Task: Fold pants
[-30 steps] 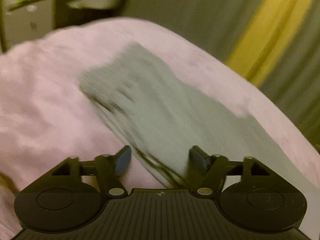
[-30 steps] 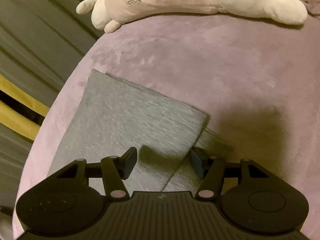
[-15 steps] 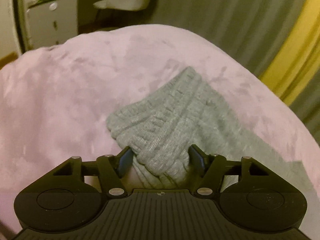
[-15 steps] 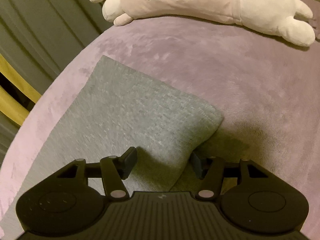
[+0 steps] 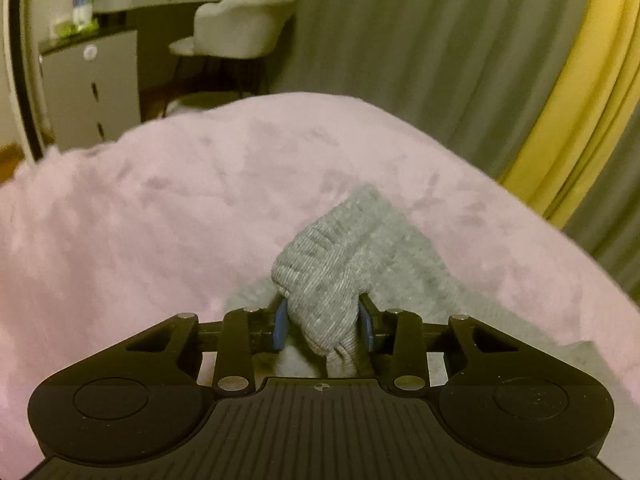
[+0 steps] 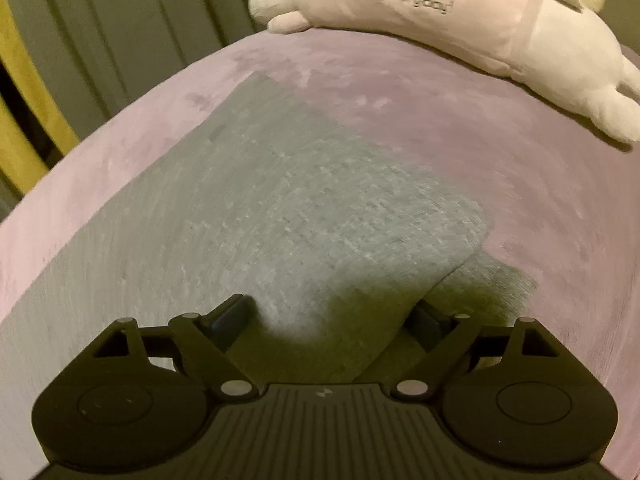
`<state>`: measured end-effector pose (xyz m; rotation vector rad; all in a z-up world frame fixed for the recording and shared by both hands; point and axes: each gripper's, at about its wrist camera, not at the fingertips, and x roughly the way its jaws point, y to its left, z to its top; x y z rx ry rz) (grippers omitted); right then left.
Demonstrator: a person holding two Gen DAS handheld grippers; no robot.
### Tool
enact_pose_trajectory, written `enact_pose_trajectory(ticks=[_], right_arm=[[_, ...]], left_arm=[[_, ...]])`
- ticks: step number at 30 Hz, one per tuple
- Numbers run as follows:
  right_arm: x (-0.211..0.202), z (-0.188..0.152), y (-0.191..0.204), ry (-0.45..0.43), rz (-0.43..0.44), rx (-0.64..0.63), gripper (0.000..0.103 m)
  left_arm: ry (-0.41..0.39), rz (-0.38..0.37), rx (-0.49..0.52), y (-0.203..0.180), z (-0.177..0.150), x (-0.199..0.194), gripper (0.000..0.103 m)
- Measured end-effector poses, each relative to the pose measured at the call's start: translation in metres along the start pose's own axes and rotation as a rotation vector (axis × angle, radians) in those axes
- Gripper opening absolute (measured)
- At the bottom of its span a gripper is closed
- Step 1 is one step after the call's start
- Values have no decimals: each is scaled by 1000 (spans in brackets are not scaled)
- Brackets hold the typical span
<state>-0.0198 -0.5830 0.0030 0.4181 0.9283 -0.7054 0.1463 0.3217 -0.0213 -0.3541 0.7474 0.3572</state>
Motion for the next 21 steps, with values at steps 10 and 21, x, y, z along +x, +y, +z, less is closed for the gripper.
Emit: enact_pose_trajectory(ticks=[10, 21], right_arm=[[-2, 7, -12, 65, 71, 58, 94], [-4, 14, -44, 51, 141, 237, 58]], left_arm=[[16, 124, 69, -8, -27, 3, 43], [38, 156, 29, -12, -26, -8, 43]])
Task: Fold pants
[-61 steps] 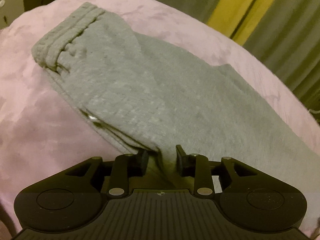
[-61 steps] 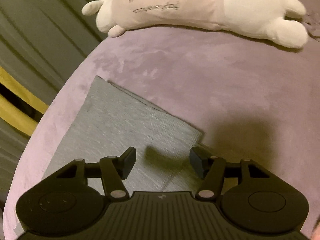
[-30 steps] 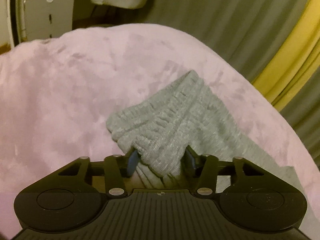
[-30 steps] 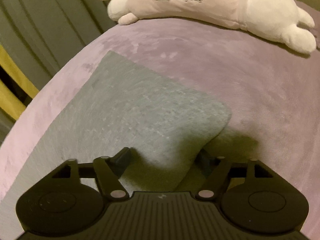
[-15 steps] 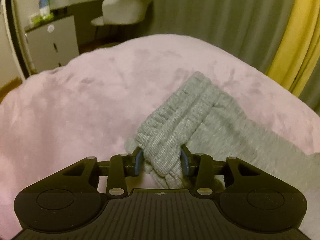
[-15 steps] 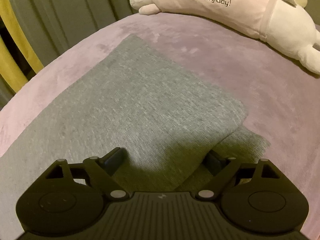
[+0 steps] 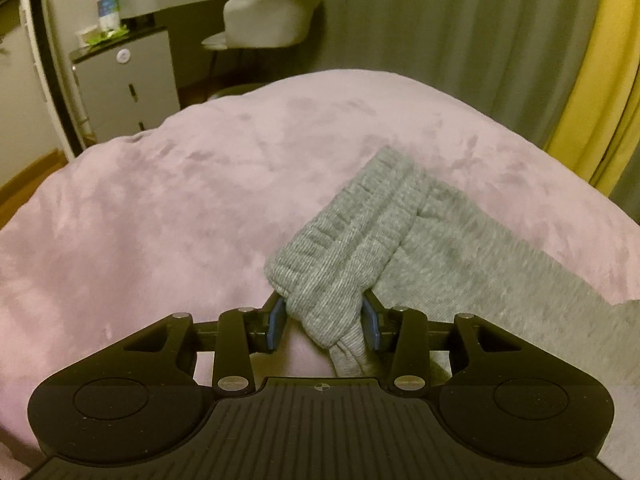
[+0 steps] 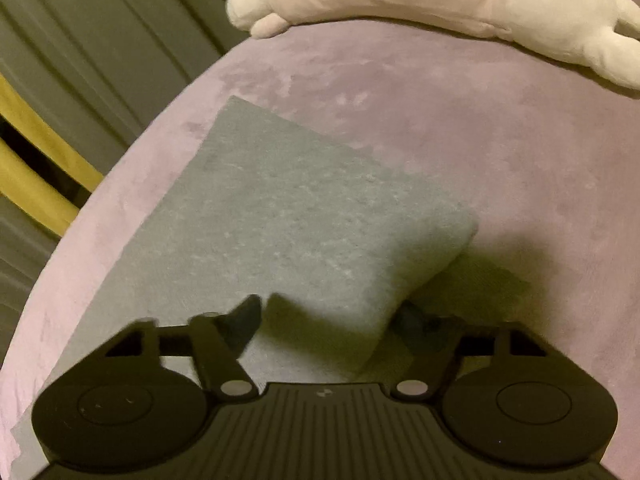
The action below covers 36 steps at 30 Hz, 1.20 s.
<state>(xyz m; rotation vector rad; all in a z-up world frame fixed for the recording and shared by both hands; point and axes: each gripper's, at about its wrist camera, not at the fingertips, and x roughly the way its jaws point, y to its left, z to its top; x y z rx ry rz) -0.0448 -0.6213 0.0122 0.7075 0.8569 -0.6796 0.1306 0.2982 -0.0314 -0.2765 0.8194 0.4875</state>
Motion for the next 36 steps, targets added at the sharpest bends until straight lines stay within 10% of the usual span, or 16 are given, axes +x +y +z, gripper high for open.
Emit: enact_pose_trajectory(ticks=[6, 10, 18, 27, 33, 36], right_arm=[[-1, 3, -19, -25, 23, 35, 9], [-16, 2, -11, -63, 14, -25, 5], [-68, -5, -5, -134, 19, -89, 5], [-31, -31, -31, -58, -97, -97, 6], [-53, -11, -27, -158, -205, -127, 48], [-71, -9, -30, -186, -185, -106, 52]], left_arm=[[21, 1, -30, 1, 2, 2, 43], [22, 8, -48, 2, 4, -2, 42], [4, 8, -32, 2, 14, -20, 41], [62, 54, 0, 3, 5, -6, 43], [9, 160, 66, -6, 6, -31, 59], [-73, 238, 166, -22, -5, -60, 60]])
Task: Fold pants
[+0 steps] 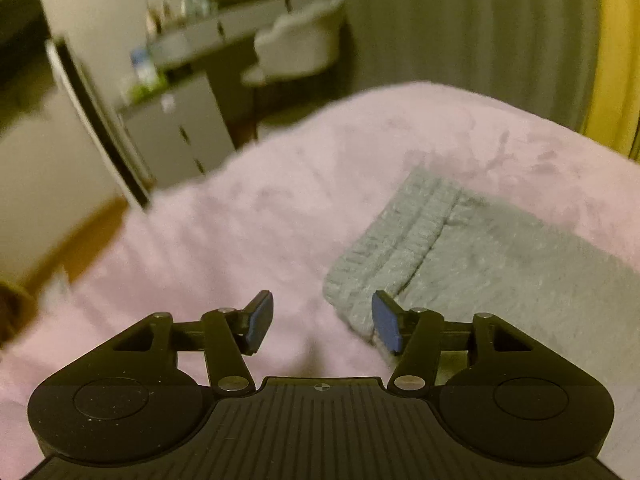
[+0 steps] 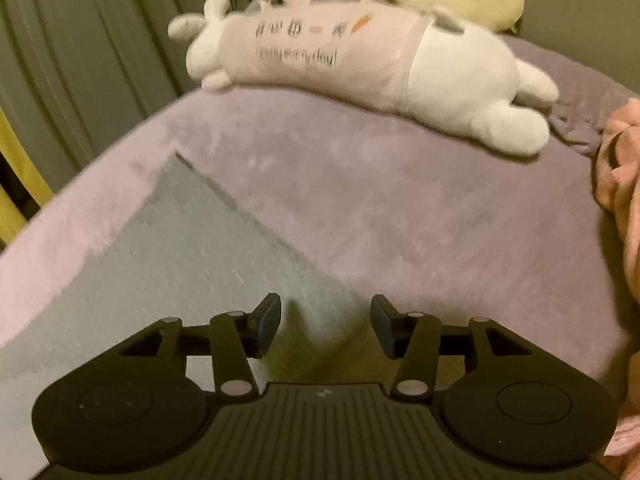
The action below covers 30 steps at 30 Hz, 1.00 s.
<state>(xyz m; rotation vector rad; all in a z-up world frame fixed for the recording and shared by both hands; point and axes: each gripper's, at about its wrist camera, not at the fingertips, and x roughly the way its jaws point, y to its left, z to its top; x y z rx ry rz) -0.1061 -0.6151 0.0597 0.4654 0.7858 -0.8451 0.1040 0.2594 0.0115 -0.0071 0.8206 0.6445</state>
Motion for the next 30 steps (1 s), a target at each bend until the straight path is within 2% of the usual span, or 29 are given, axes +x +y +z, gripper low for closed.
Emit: enact_pose_trajectory(ticks=[2, 4, 6, 8, 10, 12, 14, 15, 16, 17, 18, 20, 21, 23, 26, 27, 28, 30], right_arm=[[-10, -3, 5, -11, 29, 4, 55], [-17, -8, 23, -23, 81, -30, 55], [-20, -18, 45, -6, 162, -84, 56], [-17, -30, 74, 47, 261, -125, 56], [-14, -44, 108, 98, 352, -182, 56], [-13, -56, 138, 100, 406, -247, 56], [-4, -67, 164, 135, 423, -308, 57], [3, -74, 174, 182, 422, -332, 59], [9, -81, 181, 237, 408, -357, 62], [19, -91, 187, 330, 381, -407, 66], [20, -100, 191, 360, 359, -458, 71], [3, -118, 196, 305, 323, -621, 75], [0, -124, 196, 315, 316, -664, 80], [-5, -129, 192, 323, 325, -682, 82], [-3, -119, 185, 356, 333, -652, 82], [-4, -118, 183, 357, 336, -648, 82], [-6, -118, 183, 356, 339, -652, 82], [-9, -120, 181, 351, 330, -661, 82]], left_arm=[[-64, -43, 64, -14, -7, -28, 65], [-115, -196, 142, -41, -16, -62, 77], [-147, -356, 231, -76, -27, -91, 82], [-156, -498, 306, -117, -40, -115, 85], [-124, -617, 363, -161, -53, -133, 85], [-58, -708, 405, -203, -66, -145, 85], [12, -790, 425, -233, -79, -154, 84], [42, -819, 435, -246, -86, -159, 83], [60, -827, 444, -256, -93, -165, 83], [63, -843, 456, -265, -99, -170, 83], [59, -850, 470, -272, -104, -174, 83], [17, -845, 508, -284, -115, -185, 84], [-11, -846, 526, -289, -121, -190, 85], [-29, -828, 565, -302, -133, -191, 85], [61, -804, 618, -314, -156, -179, 81], [115, -799, 631, -315, -164, -172, 78], [153, -790, 645, -314, -172, -165, 80], [86, -795, 673, -301, -184, -171, 80]])
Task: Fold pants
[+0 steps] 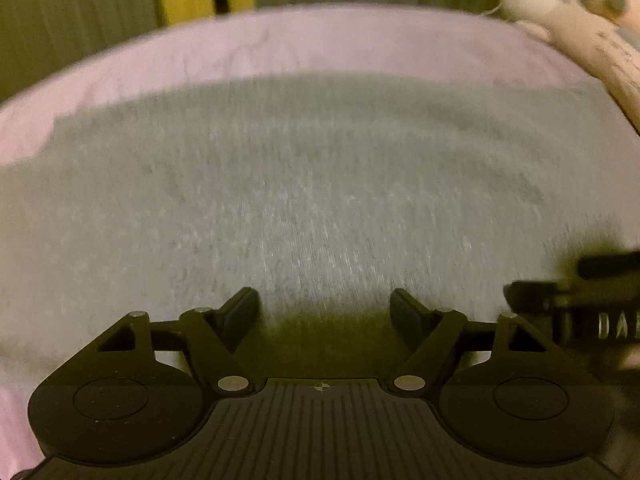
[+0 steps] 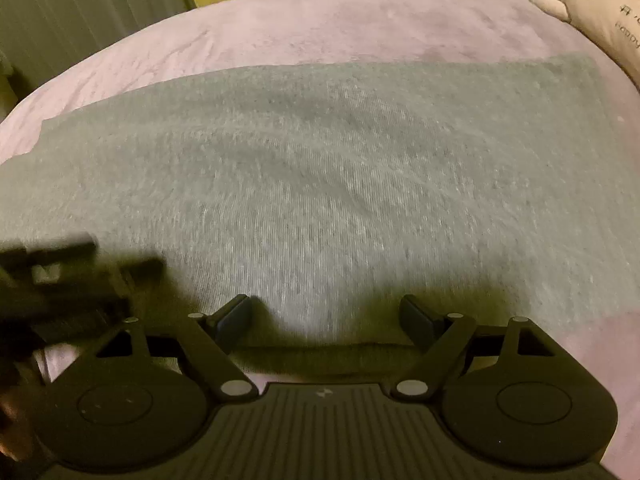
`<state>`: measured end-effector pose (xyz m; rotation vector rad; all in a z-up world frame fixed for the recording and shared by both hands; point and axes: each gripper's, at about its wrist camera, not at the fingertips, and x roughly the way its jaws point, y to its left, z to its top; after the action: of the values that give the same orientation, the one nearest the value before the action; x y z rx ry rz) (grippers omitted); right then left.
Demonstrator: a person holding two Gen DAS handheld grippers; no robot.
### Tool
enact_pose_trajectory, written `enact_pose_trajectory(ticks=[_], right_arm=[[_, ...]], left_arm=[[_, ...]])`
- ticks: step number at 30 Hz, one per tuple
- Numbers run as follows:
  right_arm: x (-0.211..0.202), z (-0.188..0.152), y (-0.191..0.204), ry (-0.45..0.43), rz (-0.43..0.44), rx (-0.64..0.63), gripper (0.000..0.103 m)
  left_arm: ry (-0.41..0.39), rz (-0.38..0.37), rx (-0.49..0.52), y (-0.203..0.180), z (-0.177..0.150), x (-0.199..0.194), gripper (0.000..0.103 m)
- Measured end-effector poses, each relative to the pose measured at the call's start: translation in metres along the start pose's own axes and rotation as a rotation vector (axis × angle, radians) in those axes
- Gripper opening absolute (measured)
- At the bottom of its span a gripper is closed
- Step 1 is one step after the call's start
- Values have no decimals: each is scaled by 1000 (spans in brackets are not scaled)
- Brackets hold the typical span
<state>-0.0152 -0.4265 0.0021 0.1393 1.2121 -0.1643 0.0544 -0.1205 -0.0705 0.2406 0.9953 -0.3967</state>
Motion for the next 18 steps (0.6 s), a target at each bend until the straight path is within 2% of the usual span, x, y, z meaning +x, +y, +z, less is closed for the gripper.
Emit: enact_pose_trajectory(ticks=[2, 6, 10, 15, 18], right_arm=[[-2, -1, -2, -2, -2, -3, 84], [-1, 6, 0, -9, -21, 14, 85], [-8, 17, 2, -74, -45, 9, 85], [-3, 43, -4, -161, -26, 57, 85], [21, 52, -6, -128, -78, 9, 85]], left_arm=[[18, 5, 29, -1, -7, -5, 80], [18, -10, 7, 3, -14, -9, 80], [11, -9, 4, 0, -17, -8, 80], [10, -9, 3, -1, -15, -10, 80], [7, -12, 0, -1, -16, -11, 80]])
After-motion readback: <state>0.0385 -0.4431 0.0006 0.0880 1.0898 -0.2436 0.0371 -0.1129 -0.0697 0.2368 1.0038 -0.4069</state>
